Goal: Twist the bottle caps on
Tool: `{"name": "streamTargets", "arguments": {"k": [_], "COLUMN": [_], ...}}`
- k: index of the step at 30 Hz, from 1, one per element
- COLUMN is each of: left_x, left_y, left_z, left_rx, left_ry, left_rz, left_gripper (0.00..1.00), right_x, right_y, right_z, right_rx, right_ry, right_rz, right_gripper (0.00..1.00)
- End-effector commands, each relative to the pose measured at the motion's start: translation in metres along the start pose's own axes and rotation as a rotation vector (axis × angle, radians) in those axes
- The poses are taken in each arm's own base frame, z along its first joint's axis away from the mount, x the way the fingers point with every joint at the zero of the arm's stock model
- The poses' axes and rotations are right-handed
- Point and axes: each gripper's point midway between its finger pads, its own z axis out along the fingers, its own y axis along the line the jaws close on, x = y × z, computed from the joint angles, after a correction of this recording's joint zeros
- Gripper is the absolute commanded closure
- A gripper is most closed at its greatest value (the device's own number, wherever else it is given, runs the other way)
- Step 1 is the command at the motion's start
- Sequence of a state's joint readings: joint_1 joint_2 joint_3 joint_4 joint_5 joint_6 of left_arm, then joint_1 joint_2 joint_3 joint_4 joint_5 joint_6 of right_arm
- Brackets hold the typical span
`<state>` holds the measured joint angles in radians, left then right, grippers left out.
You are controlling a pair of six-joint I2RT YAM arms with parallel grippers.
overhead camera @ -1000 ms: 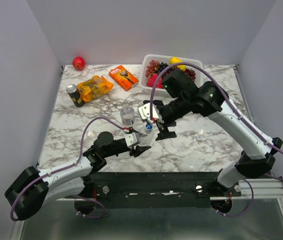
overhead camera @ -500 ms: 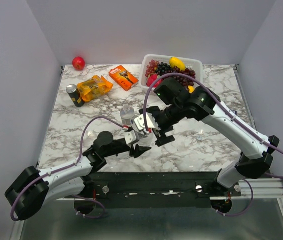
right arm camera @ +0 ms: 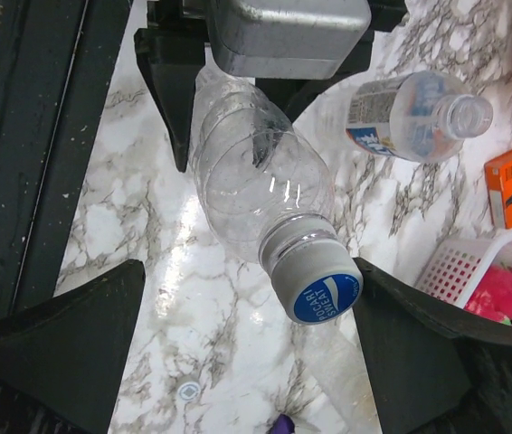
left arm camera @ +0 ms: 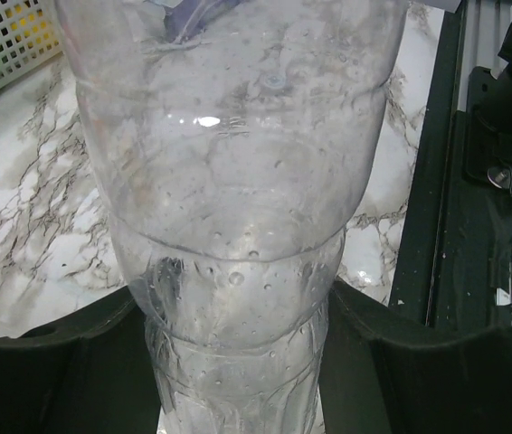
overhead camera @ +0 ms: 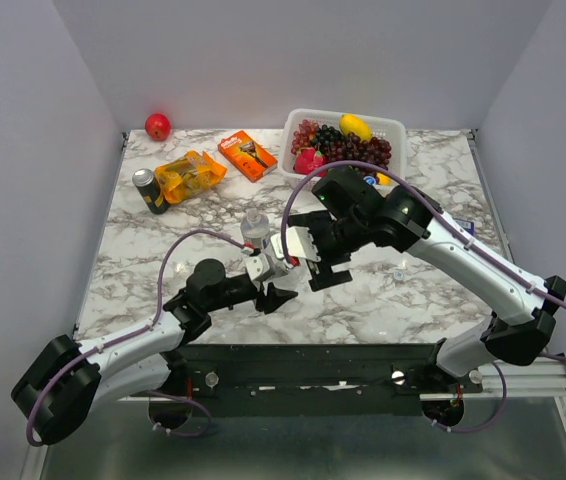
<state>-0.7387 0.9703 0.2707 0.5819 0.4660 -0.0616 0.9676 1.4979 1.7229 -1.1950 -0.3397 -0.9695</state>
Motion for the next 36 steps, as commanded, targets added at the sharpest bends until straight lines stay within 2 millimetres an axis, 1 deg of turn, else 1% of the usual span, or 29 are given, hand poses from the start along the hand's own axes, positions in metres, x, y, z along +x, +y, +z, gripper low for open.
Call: {"name": "streamTargets", "arguments": {"k": [1,4,8,12,14,17,20,22,23,24,26,27,29,30,32,36], "left_x": [-0.049,-0.049,-0.053,-0.052,-0.053,-0.054,-0.055,-0.050,-0.048,-0.045,-0.040,-0.040,-0.037,-0.036,-0.034,-0.035], "left_y": [0.012,0.010,0.006,0.005,0.007,0.008,0.008,0.007,0.006,0.005,0.003,0.002,-0.002,-0.003,-0.005,-0.005], "left_z": [0.000,-0.001,-0.003,-0.005,-0.005,-0.006,-0.006,-0.006,-0.006,-0.005,-0.005,-0.004,-0.003,-0.002,-0.001,0.002], "left_rx": [-0.052,-0.041,-0.019,-0.019,-0.034,-0.045,-0.046,-0.036,-0.031,-0.022,-0.005,0.001,0.028,0.037,0.045,0.056], "left_ry": [-0.160,-0.160,-0.176,-0.179,-0.182,-0.188,-0.188,-0.172,-0.166,-0.155,-0.138,-0.134,-0.122,-0.116,-0.105,-0.095], "left_rz": [0.026,0.046,0.082,0.105,0.089,0.063,0.058,0.064,0.075,0.077,0.081,0.083,0.078,0.079,0.068,0.056], "left_gripper": [1.00,1.00,1.00,1.00,1.00,1.00,1.00,1.00,1.00,1.00,1.00,1.00,1.00,1.00,1.00,1.00], "right_x": [0.017,0.014,0.020,0.024,0.024,0.026,0.031,0.033,0.028,0.021,0.005,-0.008,-0.023,-0.031,-0.044,-0.056], "right_y": [0.034,0.031,0.028,0.024,0.021,0.023,0.028,0.027,0.018,0.006,-0.012,-0.027,-0.039,-0.048,-0.052,-0.041], "right_z": [0.003,0.005,0.010,0.013,0.012,0.011,0.005,-0.001,-0.013,-0.019,-0.033,-0.043,-0.048,-0.050,-0.052,-0.045], "right_rx": [-0.102,-0.088,-0.079,-0.076,-0.069,-0.076,-0.070,-0.047,-0.003,0.036,0.086,0.131,0.158,0.186,0.175,0.092], "right_ry": [0.072,0.062,0.091,0.099,0.102,0.114,0.141,0.141,0.095,0.045,-0.035,-0.081,-0.139,-0.174,-0.223,-0.277], "right_rz": [0.135,0.158,0.192,0.243,0.258,0.271,0.293,0.331,0.385,0.401,0.394,0.361,0.321,0.294,0.247,0.164], "right_gripper": [0.00,0.00,0.01,0.01,0.00,0.01,0.01,0.00,0.01,0.01,0.01,0.01,0.00,0.00,0.01,0.00]}}
